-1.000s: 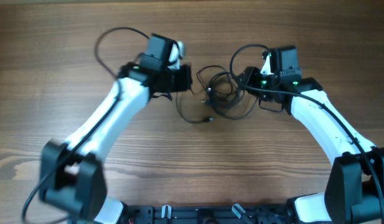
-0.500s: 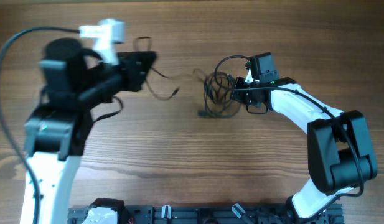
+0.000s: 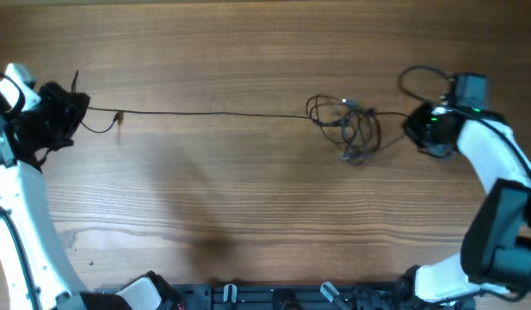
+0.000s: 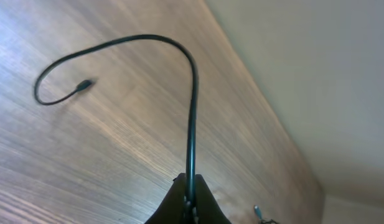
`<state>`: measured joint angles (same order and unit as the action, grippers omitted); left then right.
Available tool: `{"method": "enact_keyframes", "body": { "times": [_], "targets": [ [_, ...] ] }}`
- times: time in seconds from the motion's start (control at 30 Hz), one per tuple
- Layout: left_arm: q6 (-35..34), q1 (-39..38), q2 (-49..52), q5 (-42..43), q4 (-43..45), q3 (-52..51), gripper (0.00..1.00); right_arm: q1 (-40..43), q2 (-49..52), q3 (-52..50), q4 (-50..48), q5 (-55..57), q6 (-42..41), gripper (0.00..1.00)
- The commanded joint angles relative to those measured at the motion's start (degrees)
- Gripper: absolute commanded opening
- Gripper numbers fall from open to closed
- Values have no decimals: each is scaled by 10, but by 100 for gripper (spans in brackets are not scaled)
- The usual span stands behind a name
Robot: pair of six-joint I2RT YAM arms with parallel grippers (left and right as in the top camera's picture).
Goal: Untangle cables
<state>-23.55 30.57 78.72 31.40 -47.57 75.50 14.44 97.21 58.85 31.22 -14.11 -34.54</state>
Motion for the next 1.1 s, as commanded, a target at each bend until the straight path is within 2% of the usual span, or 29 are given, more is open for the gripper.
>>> {"method": "enact_keyframes", "body": {
  "times": [0.0, 0.07, 0.2, 0.3, 0.37, 0.43, 0.47, 0.6, 0.63, 0.67, 0.7, 0.77, 0.8, 0.97, 1.07],
  "targets": [
    [-14, 14, 34, -10, 10, 6, 4, 17, -12, 4, 6, -5, 14, 4],
    [-14, 14, 44, -18, 19, 6, 4, 17, -12, 4, 10, 24, 11, 4],
    [-14, 36, 45, -95, 36, 7, 4, 43, -12, 4, 42, 203, -20, 4],
    [-28, 81, 45, -103, 35, 6, 4, 93, -12, 4, 56, 231, -18, 4],
    [-80, 106, 45, -91, 29, 6, 4, 125, -12, 4, 44, 152, -3, 4],
    [-104, 110, 45, 1, 31, 6, 4, 130, -12, 4, -5, -44, 100, 4],
    [-103, 93, 45, 40, 32, 6, 4, 116, -12, 4, -37, -179, 151, 4],
    [-94, -15, 47, 37, 32, 6, 5, 13, -12, 4, -91, -434, 242, 4],
    [-80, -43, 47, 32, 32, 6, 9, -20, -12, 5, -96, -453, 255, 4],
    [-54, -86, 47, 19, 31, 6, 23, -49, -12, 6, -99, -455, 261, 4],
    [-36, -118, 47, 10, 31, 6, 47, -73, -12, 9, -103, -455, 264, 4],
    [-25, -182, 47, -12, 30, 6, 78, -117, -16, 29, -104, -448, 265, 4],
    [-23, -202, 47, -15, 30, 6, 84, -125, -20, 36, -104, -449, 264, 4],
    [-24, -306, 67, -15, 30, 6, 87, -166, -98, 106, -109, -452, 227, 4],
    [-26, -350, 98, -10, 34, 6, 85, -177, -152, 108, -175, -471, 174, 4]
  ]
}}
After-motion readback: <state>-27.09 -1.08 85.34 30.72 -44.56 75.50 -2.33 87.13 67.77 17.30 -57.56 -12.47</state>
